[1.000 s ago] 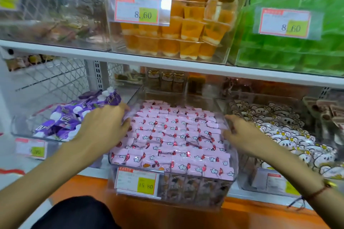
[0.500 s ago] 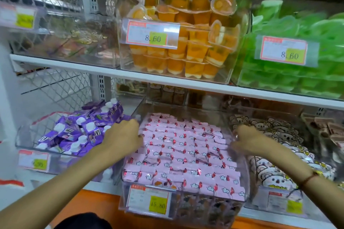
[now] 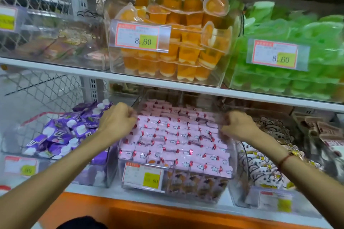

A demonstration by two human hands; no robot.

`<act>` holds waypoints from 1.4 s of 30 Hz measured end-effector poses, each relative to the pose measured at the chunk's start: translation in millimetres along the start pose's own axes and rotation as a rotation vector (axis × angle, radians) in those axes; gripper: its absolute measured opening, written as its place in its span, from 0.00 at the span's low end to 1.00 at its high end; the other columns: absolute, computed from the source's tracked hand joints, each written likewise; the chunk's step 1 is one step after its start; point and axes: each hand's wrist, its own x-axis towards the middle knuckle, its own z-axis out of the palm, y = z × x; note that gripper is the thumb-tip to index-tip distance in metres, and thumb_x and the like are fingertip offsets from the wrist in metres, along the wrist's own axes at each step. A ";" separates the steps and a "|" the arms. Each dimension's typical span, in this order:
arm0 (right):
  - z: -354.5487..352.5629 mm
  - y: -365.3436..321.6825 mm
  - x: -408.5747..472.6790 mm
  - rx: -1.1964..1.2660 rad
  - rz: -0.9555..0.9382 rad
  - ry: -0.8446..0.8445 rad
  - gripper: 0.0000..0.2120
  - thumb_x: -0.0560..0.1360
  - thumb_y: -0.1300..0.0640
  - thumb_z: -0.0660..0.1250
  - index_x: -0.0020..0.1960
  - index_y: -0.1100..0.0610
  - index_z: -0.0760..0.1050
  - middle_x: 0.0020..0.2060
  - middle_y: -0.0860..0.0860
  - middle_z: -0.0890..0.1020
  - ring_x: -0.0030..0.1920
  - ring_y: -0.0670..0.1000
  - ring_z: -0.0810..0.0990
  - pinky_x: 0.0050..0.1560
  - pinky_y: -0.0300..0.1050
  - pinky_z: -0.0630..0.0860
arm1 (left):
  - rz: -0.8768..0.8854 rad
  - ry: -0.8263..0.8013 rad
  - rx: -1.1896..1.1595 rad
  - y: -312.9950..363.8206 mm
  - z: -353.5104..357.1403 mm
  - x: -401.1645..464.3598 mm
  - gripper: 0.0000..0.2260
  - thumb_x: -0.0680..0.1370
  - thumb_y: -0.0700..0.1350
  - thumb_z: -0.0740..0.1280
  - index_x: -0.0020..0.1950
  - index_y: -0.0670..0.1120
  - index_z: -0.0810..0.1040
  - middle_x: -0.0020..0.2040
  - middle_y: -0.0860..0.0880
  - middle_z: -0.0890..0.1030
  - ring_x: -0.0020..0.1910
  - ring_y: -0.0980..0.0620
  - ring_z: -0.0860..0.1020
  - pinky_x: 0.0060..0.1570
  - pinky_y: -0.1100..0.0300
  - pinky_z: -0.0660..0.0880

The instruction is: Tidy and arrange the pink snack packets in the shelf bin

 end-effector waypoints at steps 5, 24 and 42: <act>17.6 -2.2 6.8 -0.040 0.003 -0.037 0.14 0.70 0.59 0.70 0.31 0.55 0.66 0.36 0.53 0.75 0.40 0.53 0.73 0.36 0.38 0.66 | -0.026 -0.055 0.081 -2.1 15.2 3.6 0.08 0.76 0.37 0.64 0.37 0.44 0.78 0.40 0.42 0.80 0.49 0.38 0.80 0.45 0.50 0.76; 59.6 9.8 -98.0 -0.282 -0.866 0.149 0.21 0.75 0.45 0.66 0.63 0.54 0.71 0.51 0.52 0.76 0.49 0.54 0.76 0.39 0.47 0.76 | 0.037 -0.151 -0.029 -22.2 10.9 -41.2 0.08 0.81 0.45 0.58 0.57 0.47 0.75 0.46 0.41 0.82 0.48 0.38 0.79 0.46 0.50 0.75; 79.0 16.0 -99.5 -0.198 -0.736 0.078 0.20 0.78 0.47 0.62 0.67 0.51 0.66 0.55 0.50 0.71 0.54 0.51 0.71 0.40 0.38 0.65 | 0.009 -0.048 -0.163 -31.9 38.0 -52.8 0.15 0.80 0.45 0.61 0.66 0.51 0.73 0.46 0.53 0.78 0.52 0.45 0.79 0.46 0.56 0.70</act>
